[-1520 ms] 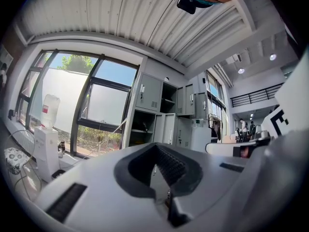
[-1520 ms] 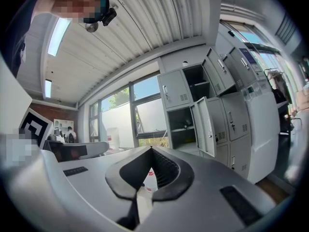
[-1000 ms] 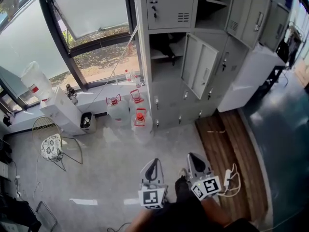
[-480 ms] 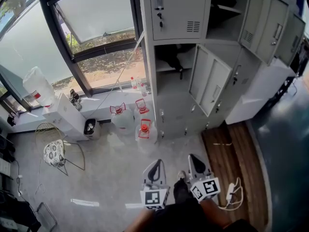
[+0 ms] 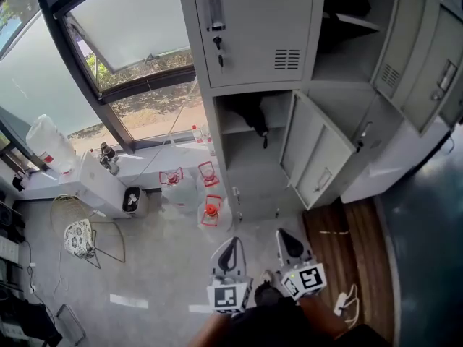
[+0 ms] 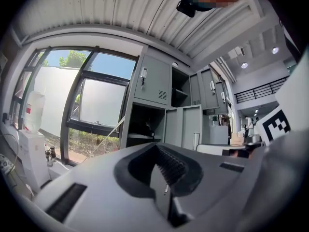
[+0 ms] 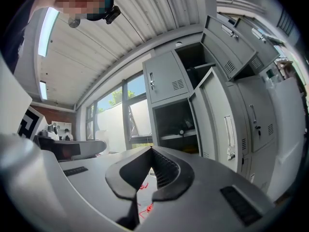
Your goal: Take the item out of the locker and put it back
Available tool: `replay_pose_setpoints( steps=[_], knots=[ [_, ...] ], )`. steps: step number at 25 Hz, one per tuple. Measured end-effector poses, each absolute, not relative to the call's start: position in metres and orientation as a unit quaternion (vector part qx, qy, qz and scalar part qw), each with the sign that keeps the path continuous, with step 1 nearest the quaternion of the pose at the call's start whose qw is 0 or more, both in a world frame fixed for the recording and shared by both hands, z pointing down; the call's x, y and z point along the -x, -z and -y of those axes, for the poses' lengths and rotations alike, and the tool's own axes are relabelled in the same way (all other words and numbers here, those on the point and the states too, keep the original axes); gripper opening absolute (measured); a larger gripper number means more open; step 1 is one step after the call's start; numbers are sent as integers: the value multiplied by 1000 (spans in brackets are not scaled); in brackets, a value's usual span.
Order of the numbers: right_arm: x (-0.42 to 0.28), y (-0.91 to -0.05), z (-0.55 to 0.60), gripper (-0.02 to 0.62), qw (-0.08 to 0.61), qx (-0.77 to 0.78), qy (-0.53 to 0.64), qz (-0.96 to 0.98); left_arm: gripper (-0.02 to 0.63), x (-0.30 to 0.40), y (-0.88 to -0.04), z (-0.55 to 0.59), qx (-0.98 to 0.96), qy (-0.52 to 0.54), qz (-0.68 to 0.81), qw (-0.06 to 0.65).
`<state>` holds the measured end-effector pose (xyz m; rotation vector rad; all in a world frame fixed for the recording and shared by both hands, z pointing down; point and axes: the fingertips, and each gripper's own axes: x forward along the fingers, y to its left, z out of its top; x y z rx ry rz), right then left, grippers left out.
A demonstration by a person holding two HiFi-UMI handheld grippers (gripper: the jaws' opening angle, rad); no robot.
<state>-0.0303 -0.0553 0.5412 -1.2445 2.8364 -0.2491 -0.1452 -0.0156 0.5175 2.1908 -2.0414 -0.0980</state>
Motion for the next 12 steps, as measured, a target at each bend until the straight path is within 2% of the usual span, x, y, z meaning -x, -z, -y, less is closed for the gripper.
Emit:
replay_pose_setpoints(
  steps=[12],
  knots=[
    [41, -514, 173, -8, 37, 361, 72, -929, -8, 140, -499, 109, -699, 28, 711, 64]
  ],
)
